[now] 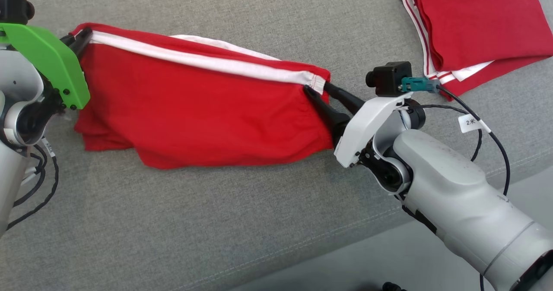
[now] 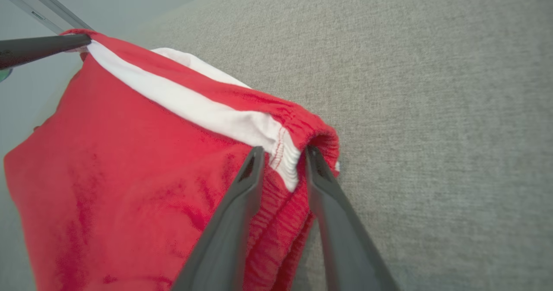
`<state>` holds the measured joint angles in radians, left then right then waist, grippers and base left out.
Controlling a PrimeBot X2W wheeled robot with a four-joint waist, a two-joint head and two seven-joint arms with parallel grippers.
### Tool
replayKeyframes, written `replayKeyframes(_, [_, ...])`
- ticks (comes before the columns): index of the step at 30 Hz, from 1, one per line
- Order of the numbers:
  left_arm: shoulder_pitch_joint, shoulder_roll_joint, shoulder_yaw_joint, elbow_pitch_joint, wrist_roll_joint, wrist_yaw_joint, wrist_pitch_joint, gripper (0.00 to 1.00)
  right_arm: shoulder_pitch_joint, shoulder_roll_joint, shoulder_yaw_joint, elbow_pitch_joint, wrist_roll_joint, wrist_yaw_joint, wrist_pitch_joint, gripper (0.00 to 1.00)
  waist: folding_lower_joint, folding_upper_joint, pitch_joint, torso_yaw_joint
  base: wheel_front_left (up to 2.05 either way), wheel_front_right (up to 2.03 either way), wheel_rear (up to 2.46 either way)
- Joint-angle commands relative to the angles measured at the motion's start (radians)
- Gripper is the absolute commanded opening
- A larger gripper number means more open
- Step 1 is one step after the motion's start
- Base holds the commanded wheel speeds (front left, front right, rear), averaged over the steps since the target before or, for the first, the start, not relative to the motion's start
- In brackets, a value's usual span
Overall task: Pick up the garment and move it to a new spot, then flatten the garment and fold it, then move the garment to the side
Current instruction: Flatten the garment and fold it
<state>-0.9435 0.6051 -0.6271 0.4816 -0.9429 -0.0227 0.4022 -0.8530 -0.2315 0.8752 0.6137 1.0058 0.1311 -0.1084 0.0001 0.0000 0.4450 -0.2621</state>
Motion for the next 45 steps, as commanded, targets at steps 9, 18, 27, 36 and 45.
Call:
replayKeyframes(9, [0.109, 0.046, 0.035, -0.096, -0.058, 0.015, -0.016, 1.0, 0.036, -0.082, 0.039, -0.036, 0.072, -0.001, -0.046, 1.0, -0.0001, 0.0, -0.064, 0.023, 0.0, 0.0, 0.0])
replayKeyframes(18, [0.294, 0.072, 0.086, -0.211, -0.123, 0.081, -0.09, 1.0, 0.114, -0.174, 0.014, -0.096, 0.097, -0.001, -0.094, 1.0, -0.0001, 0.0, -0.127, 0.034, 0.0, 0.0, 0.0])
replayKeyframes(27, [0.418, -0.02, 0.093, -0.214, -0.111, 0.181, -0.232, 1.0, 0.216, -0.217, -0.075, -0.172, 0.082, -0.001, -0.133, 1.0, -0.0001, 0.0, -0.138, 0.03, 0.0, 0.0, 0.0])
replayKeyframes(36, [0.415, -0.098, 0.068, -0.093, -0.082, 0.256, -0.271, 1.0, 0.296, -0.233, -0.163, -0.236, 0.038, -0.001, -0.12, 1.0, -0.0001, 0.0, -0.129, 0.022, 0.0, 0.0, 0.0])
replayKeyframes(45, [0.416, -0.147, 0.047, -0.001, -0.091, 0.26, -0.268, 1.0, 0.346, -0.217, -0.235, -0.28, -0.01, -0.001, -0.079, 1.0, -0.0001, 0.0, -0.136, 0.025, 0.0, 0.0, 0.0])
